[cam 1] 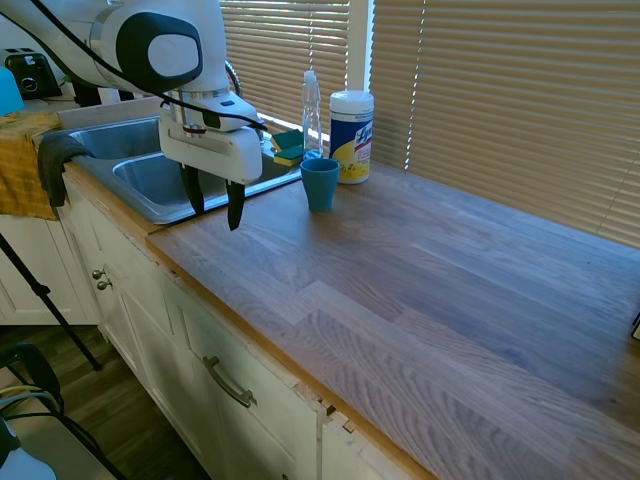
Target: Put the mug in the sink
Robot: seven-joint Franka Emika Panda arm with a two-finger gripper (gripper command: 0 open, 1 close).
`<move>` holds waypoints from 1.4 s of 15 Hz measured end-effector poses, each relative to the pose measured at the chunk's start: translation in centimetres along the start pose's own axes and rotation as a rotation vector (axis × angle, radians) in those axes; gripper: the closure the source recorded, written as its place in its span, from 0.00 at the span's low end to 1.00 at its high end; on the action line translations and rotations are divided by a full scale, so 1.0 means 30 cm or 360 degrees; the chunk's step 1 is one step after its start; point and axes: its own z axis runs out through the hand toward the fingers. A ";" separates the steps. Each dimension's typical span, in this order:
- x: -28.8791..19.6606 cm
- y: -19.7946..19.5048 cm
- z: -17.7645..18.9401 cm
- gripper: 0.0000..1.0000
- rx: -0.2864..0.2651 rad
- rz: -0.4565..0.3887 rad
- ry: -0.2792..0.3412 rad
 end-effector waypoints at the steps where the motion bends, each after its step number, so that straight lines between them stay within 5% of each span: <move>1: 0.000 0.000 0.000 0.00 -0.0001 -0.0001 0.0001; 5: 0.011 -0.012 -0.027 0.00 0.0020 -0.0001 0.0023; 13: 0.269 -0.126 -0.302 0.00 0.0196 0.0142 0.0142; 21: 0.588 -0.386 -0.246 0.00 0.0180 0.0301 0.0039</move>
